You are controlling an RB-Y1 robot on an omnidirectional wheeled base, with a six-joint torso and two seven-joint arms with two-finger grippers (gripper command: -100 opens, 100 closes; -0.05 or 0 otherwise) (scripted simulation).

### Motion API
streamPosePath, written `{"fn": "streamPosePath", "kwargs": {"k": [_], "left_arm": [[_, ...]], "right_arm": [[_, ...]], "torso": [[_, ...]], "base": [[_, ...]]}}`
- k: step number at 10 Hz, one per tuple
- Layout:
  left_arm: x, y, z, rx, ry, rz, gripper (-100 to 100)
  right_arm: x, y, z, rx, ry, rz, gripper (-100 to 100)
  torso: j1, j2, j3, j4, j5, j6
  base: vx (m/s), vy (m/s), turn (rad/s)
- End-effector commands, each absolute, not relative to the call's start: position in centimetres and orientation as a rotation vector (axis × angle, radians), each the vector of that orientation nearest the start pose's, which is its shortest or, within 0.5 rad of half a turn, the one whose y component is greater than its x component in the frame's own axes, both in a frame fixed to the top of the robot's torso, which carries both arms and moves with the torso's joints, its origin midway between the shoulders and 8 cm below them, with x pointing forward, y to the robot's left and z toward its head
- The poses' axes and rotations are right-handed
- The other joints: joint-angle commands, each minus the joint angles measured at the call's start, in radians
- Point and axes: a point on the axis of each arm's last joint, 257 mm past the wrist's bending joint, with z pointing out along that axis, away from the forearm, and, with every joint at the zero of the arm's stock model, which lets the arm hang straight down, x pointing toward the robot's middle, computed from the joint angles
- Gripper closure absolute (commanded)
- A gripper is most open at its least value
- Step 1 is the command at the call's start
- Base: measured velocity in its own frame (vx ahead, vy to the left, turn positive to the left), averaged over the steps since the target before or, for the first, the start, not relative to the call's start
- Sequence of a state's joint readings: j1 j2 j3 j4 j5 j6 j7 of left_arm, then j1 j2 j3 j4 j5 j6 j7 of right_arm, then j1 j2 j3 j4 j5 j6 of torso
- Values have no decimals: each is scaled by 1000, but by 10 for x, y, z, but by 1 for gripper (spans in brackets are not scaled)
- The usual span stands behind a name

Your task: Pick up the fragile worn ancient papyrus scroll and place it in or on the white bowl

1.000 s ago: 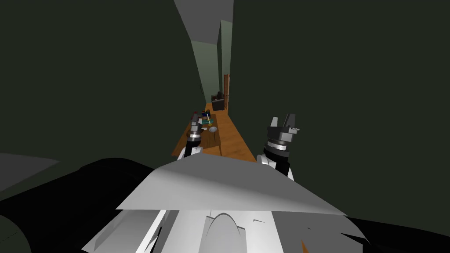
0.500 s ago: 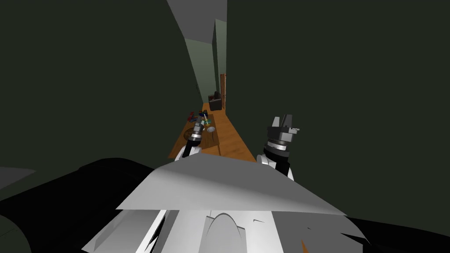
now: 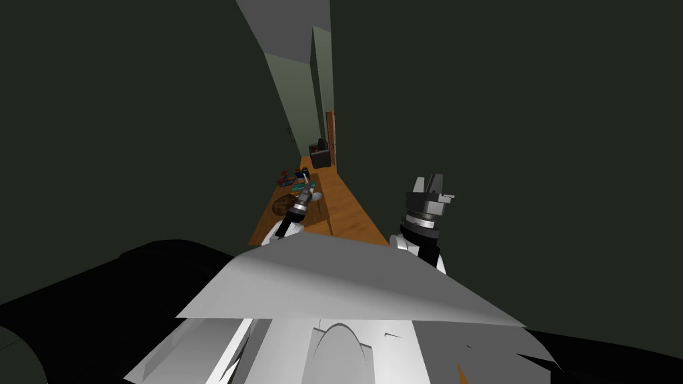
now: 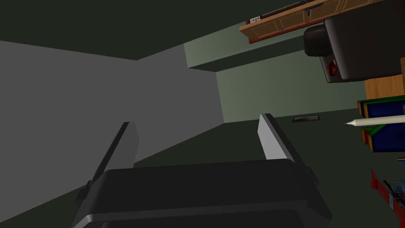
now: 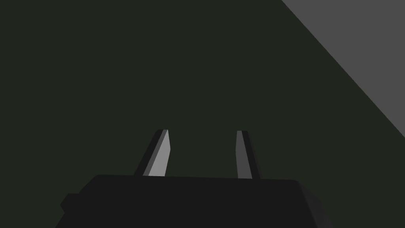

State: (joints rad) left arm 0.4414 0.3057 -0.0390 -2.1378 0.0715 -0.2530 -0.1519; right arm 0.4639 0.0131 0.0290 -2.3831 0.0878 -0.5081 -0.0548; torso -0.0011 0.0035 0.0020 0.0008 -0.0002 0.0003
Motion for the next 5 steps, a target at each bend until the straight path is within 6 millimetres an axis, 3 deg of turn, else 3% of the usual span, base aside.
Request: {"fn": "streamPosePath", "kwargs": {"k": [1,4,5], "left_arm": [[409,266,-89,-666,1145,-1112,-100],[417,267,-130,-700,1299,-1068,-100],[417,267,-131,-702,1304,-1065,-100]], "right_arm": [[323,-252,81,520,538,1367,0],[323,-252,81,520,539,1367,0],[323,-252,81,520,539,1367,0]], "torso": [[0,0,0,0,0,0],[1,-2,-1,0,0,0],[1,-1,-1,0,0,0]], "base": [[-32,-13,-50],[-28,-15,-162],[-27,-14,-63]]}}
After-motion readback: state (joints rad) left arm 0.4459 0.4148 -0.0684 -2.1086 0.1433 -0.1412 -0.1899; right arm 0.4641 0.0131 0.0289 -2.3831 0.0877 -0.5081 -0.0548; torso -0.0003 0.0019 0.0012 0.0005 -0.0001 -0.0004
